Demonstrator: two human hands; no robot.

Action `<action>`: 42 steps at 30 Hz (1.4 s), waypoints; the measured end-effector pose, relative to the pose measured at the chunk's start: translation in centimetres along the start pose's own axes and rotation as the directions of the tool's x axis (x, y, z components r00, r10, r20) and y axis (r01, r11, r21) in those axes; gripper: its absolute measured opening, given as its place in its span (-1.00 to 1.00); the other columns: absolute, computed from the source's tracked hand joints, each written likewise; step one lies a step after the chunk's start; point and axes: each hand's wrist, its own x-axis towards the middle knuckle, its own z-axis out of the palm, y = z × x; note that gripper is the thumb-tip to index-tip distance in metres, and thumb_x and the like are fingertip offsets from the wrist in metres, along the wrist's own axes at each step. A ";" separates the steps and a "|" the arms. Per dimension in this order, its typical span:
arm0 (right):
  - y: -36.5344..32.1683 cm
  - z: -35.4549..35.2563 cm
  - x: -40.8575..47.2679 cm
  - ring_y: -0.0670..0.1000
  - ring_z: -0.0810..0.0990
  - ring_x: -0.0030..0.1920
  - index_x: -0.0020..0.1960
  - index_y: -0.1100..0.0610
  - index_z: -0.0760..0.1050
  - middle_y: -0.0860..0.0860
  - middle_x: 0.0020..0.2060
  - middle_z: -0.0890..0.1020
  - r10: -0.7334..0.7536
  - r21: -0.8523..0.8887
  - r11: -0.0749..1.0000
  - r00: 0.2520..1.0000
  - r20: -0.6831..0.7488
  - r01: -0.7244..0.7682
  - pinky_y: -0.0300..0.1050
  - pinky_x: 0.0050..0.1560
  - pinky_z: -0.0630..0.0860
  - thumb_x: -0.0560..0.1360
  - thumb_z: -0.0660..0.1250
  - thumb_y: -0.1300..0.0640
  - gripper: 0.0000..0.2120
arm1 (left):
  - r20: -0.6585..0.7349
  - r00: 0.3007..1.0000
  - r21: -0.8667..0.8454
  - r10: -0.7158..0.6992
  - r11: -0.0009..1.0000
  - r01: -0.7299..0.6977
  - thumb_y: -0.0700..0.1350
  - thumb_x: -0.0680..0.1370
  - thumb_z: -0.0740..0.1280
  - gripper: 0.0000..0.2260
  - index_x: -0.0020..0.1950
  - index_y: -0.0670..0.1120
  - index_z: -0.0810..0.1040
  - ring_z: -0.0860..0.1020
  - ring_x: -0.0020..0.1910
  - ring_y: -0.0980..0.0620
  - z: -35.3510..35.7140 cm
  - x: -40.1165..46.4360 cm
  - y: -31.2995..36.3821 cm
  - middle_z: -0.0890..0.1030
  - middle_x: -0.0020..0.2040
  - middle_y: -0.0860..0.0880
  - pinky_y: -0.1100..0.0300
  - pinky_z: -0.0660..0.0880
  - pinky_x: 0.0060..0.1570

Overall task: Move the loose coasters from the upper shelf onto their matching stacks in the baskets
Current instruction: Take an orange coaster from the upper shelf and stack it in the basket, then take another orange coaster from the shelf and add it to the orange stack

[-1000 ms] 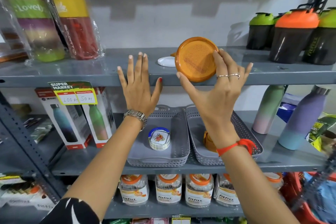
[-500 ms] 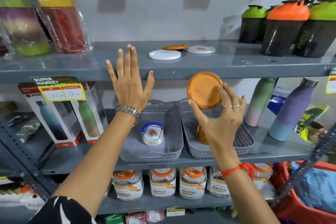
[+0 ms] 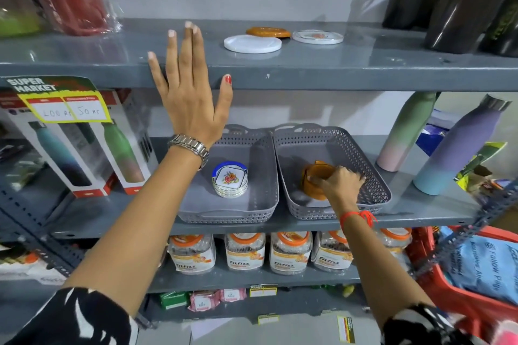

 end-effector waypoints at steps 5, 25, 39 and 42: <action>-0.3 0.9 1.3 0.29 0.39 0.30 0.11 0.30 0.55 0.28 0.13 0.59 0.005 -0.066 0.998 0.996 0.084 0.001 0.30 0.46 0.06 0.39 0.45 -0.10 -0.49 | -0.034 0.999 0.008 -0.011 1.000 0.011 0.12 0.56 -0.01 -0.43 0.46 -0.22 0.21 0.18 0.44 -0.09 0.3 0.0 0.0 0.29 0.45 -0.11 0.02 -0.16 0.45; -6.8 -7.2 -4.1 0.10 0.53 -0.36 -0.31 0.13 0.62 0.02 -0.40 0.66 -0.402 -0.020 0.764 0.452 -0.796 0.645 -0.14 -0.37 0.44 0.44 0.37 0.06 -0.79 | -0.043 0.999 -0.002 -0.018 1.000 0.018 0.12 0.57 -0.02 -0.44 0.46 -0.19 0.22 0.18 0.44 -0.07 0.6 -0.2 -0.1 0.31 0.44 -0.09 0.05 -0.15 0.45; -24.2 -22.9 0.3 0.20 0.52 0.19 0.11 0.18 0.52 0.15 0.09 0.61 -0.465 0.101 0.862 0.853 -0.237 0.497 -0.06 0.03 0.46 0.36 0.39 -0.20 -0.48 | 0.076 0.997 -0.018 -0.005 1.000 0.006 0.12 0.59 -0.02 -0.46 0.48 -0.16 0.15 0.20 0.41 -0.07 -0.2 -0.2 -0.3 0.28 0.45 -0.10 -0.03 -0.04 0.42; -25.4 -22.1 1.9 0.23 0.50 0.18 0.11 0.20 0.50 0.20 0.11 0.60 -0.488 -0.041 0.873 0.867 -0.101 0.486 -0.05 0.08 0.43 0.33 0.39 -0.30 -0.37 | 0.086 0.996 -0.025 -0.007 1.000 0.009 0.11 0.57 0.02 -0.46 0.46 -0.15 0.17 0.22 0.40 -0.07 -0.3 -0.1 -0.3 0.30 0.44 -0.10 -0.07 0.01 0.40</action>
